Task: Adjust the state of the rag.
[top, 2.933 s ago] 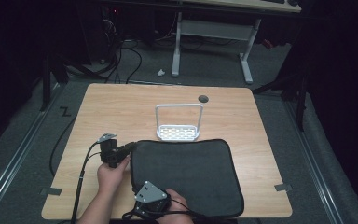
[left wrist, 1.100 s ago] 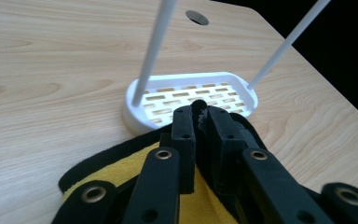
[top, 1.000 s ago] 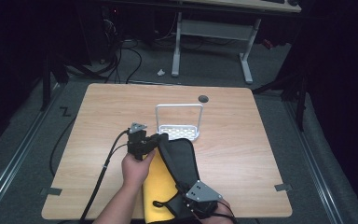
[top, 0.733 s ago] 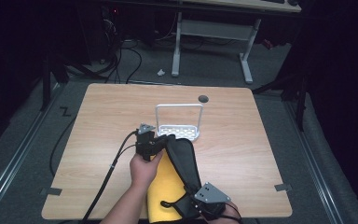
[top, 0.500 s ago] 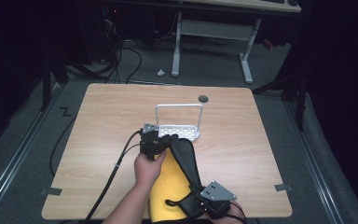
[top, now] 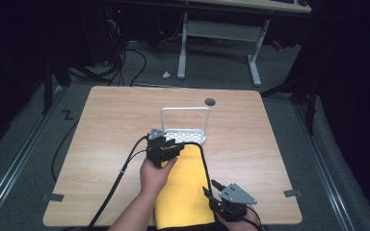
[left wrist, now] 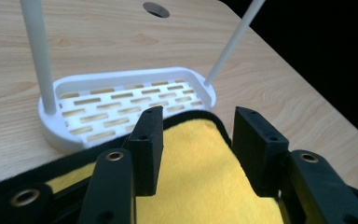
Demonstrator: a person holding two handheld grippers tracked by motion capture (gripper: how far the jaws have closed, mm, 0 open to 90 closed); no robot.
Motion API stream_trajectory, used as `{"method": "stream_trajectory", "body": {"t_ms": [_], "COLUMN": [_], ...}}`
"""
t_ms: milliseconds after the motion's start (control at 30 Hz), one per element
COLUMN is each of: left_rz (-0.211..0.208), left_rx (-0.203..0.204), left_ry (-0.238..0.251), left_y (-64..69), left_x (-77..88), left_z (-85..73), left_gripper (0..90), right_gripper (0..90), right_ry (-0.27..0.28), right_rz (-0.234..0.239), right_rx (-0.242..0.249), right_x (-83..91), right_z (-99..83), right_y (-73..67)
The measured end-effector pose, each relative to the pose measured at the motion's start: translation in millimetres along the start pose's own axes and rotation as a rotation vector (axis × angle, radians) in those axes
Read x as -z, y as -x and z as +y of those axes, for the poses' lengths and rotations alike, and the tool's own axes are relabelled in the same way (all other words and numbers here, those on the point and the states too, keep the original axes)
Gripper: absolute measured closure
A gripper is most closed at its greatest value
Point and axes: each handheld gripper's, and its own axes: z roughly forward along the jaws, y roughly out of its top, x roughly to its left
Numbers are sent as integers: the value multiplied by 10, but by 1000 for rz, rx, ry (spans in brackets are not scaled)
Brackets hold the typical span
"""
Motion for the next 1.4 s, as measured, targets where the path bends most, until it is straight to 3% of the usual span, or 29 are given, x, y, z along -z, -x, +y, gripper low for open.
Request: {"method": "stream_trajectory", "body": {"t_ms": [200, 400, 533, 667, 733, 833, 933, 1033, 1200, 1400], "left_rz": [26, 9, -62, -66, -37, 16, 18, 41, 19, -14], "left_rx": [-102, -112, -80, -135, -167, -254, -240, -273, -267, -272], "left_ry": [-71, -116, -143, -168, -164, -186, -185, -180, -186, -207], "left_y": [-59, -140, -84, 10, 3, -8, -59, -72, -125, -115], "left_x": [228, 500, 691, 726, 714, 682, 684, 693, 711, 732], "left_z": [-279, -598, -814, -974, -1006, -1005, -997, -1013, -1009, -1013], "left_gripper": [587, 629, 628, 628, 638, 667, 694, 803, 887, 887], "right_gripper": [620, 623, 624, 619, 615, 627, 708, 882, 900, 900], "right_ry": [-34, -55, -64, -77, -76, -100, -109, -163, -247, -243], "right_rz": [10, 8, 10, 15, 16, 11, -3, -9, -22, -1], "right_rx": [1, 2, 6, 9, 0, 18, 24, 24, 43, 56], "right_x": [-78, -134, -159, -218, -278, -426, -611, -854, -1122, -991], "right_z": [-32, -56, -73, -68, -32, 64, 204, 301, 295, 186], "right_y": [21, 33, 19, 39, 57, 102, 189, 247, 253, 221]}}
